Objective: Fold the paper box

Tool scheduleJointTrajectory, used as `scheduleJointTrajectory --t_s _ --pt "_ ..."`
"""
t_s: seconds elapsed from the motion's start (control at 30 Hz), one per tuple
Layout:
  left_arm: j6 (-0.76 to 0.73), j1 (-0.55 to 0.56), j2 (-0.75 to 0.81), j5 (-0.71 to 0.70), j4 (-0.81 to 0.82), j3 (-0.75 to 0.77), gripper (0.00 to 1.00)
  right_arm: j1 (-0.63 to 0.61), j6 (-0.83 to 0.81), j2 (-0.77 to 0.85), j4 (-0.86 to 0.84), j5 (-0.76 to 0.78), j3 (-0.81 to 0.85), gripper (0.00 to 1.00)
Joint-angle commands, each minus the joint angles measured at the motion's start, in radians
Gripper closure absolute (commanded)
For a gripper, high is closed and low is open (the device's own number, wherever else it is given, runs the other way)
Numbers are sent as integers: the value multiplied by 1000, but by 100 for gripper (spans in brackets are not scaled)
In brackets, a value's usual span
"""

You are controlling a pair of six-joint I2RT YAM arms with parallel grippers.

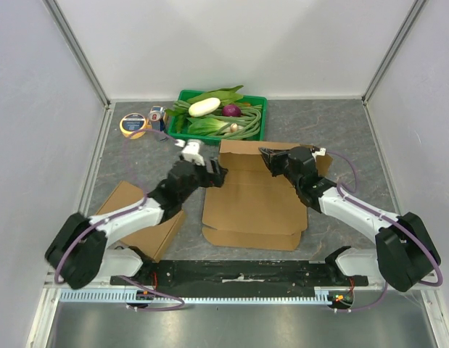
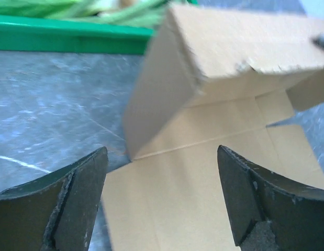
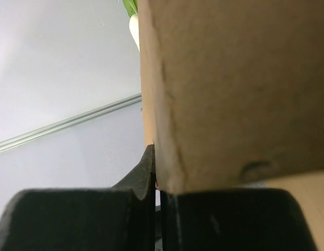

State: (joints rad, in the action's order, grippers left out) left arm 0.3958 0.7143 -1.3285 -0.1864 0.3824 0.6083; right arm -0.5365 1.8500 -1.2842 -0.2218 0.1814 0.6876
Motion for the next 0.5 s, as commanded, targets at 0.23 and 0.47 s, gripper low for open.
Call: scheduleJointTrajectory --t_s 0.23,0.47 --pt "230 -251 141 459 85 -33 4 -10 -60 -26 96 -8 -66 100" --pt "230 -257 81 493 164 -18 34 -10 -57 -30 93 -8 -79 100"
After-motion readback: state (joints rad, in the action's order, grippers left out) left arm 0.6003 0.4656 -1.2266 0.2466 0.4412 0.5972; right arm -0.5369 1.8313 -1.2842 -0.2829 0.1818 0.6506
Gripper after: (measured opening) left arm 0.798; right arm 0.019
